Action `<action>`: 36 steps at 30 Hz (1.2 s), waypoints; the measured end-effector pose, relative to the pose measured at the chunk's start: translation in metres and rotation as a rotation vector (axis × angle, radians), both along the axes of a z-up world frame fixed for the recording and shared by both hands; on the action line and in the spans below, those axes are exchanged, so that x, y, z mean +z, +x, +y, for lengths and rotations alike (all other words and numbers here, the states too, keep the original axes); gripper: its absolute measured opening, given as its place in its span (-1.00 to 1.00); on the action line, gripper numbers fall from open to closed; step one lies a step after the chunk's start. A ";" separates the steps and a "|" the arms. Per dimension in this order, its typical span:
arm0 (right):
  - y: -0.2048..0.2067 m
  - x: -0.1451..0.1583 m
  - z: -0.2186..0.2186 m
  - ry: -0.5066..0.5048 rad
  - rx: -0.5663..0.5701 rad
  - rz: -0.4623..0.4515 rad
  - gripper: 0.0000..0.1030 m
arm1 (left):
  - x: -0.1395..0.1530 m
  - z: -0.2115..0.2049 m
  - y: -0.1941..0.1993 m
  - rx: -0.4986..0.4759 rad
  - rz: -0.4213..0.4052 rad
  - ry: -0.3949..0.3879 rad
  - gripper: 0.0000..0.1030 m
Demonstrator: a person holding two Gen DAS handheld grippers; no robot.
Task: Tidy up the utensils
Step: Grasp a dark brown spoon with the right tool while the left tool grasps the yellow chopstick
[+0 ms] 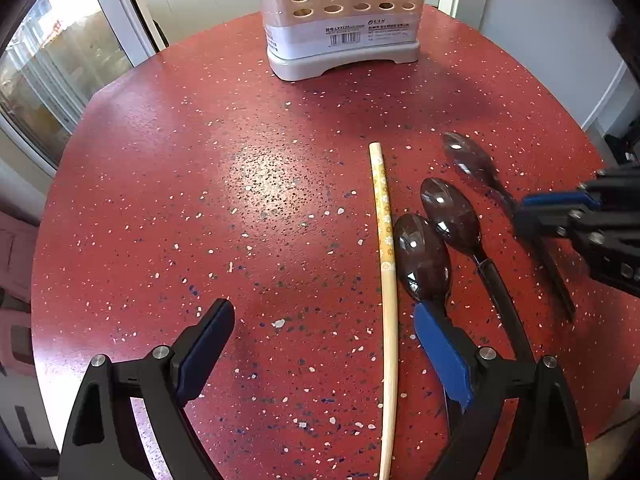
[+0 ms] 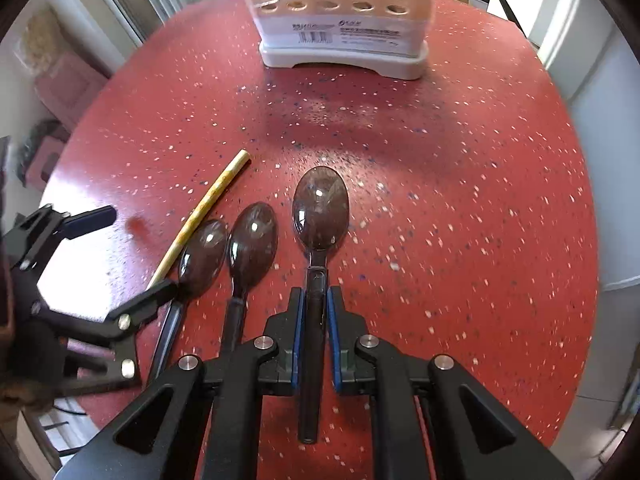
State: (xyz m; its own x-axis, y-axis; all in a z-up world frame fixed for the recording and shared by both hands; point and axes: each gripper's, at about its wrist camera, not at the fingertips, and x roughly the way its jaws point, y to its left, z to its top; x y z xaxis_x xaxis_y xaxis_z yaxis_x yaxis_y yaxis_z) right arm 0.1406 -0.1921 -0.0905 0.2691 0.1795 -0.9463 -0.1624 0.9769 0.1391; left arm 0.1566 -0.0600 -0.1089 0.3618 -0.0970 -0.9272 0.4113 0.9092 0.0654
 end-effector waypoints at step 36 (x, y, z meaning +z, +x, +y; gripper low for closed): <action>-0.052 0.066 -0.080 0.224 -0.054 -0.175 -0.76 | 0.060 0.006 -0.022 0.047 -0.106 -0.256 -0.31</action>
